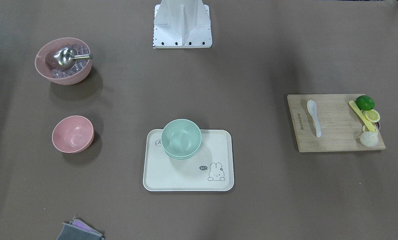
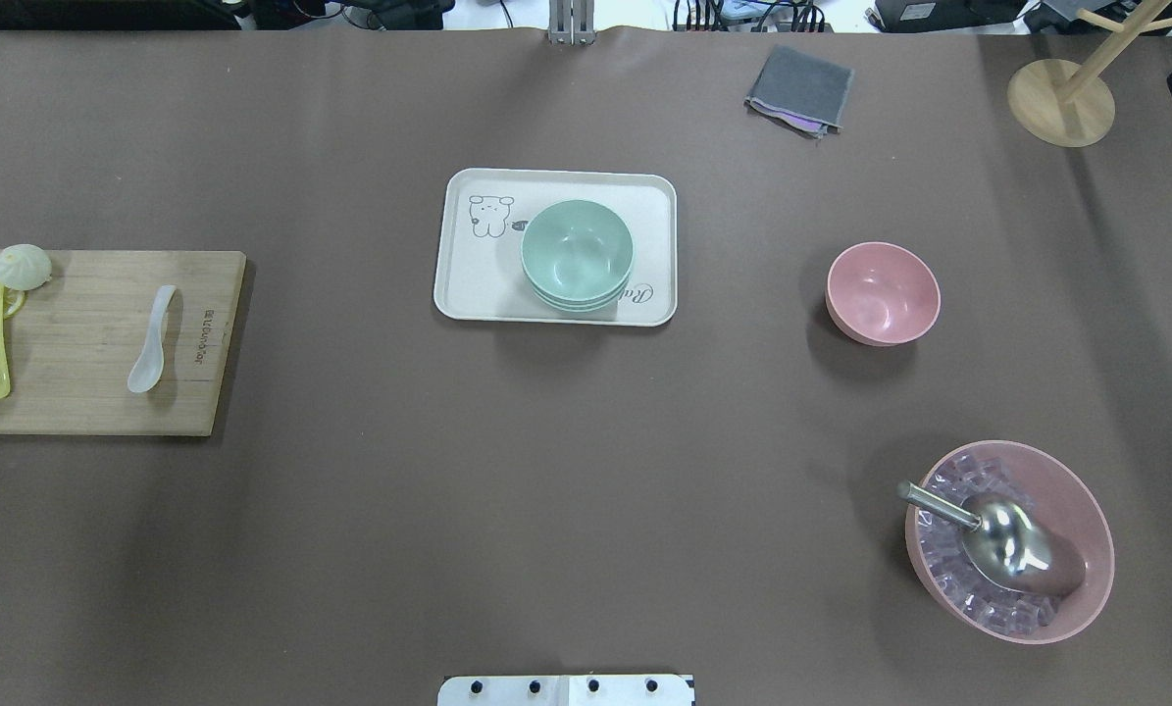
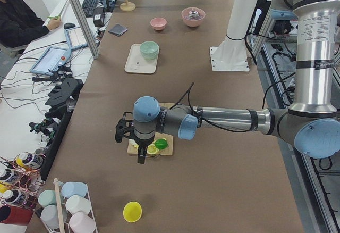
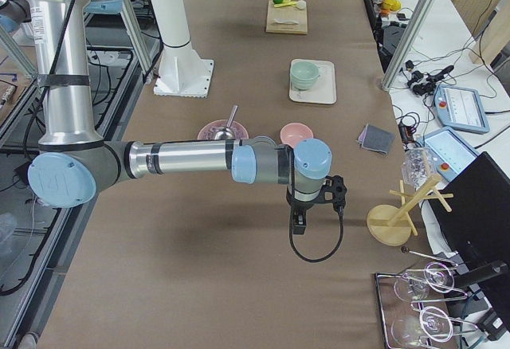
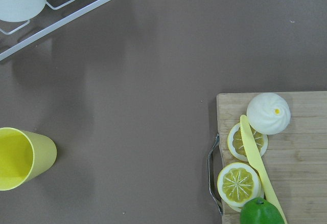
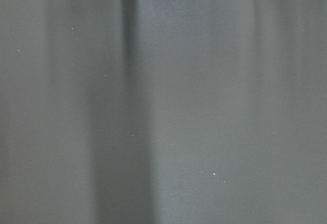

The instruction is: Stack pink bowl on green and place spoon

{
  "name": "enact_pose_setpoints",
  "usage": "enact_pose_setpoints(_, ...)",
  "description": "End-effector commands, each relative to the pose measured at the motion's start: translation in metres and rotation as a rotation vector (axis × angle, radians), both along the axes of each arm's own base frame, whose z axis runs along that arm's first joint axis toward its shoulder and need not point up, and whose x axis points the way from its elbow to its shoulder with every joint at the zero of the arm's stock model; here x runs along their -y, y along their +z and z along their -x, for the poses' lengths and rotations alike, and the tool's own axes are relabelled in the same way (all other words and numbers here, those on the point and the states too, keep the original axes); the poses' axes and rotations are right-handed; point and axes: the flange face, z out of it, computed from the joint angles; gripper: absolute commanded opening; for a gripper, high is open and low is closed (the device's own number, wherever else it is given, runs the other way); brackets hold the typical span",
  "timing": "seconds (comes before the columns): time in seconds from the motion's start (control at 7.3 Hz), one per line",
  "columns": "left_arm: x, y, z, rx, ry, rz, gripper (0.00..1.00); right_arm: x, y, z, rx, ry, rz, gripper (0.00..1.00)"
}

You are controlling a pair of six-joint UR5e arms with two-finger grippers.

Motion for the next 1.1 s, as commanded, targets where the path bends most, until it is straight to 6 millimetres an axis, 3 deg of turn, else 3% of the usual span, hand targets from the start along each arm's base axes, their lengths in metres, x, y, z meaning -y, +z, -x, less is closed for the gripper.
enact_pose_setpoints(0.0, -0.0003, -0.0012, 0.0011, 0.004, -0.003, -0.004, 0.98, 0.0006, 0.0025, 0.0038, -0.02, -0.01, 0.002, 1.0)
enact_pose_setpoints(0.96, 0.0004, -0.0035, 0.0002, 0.001, -0.002, -0.006, 0.98, 0.0008, 0.0013, 0.0047, -0.008, -0.011, -0.003, 1.0)
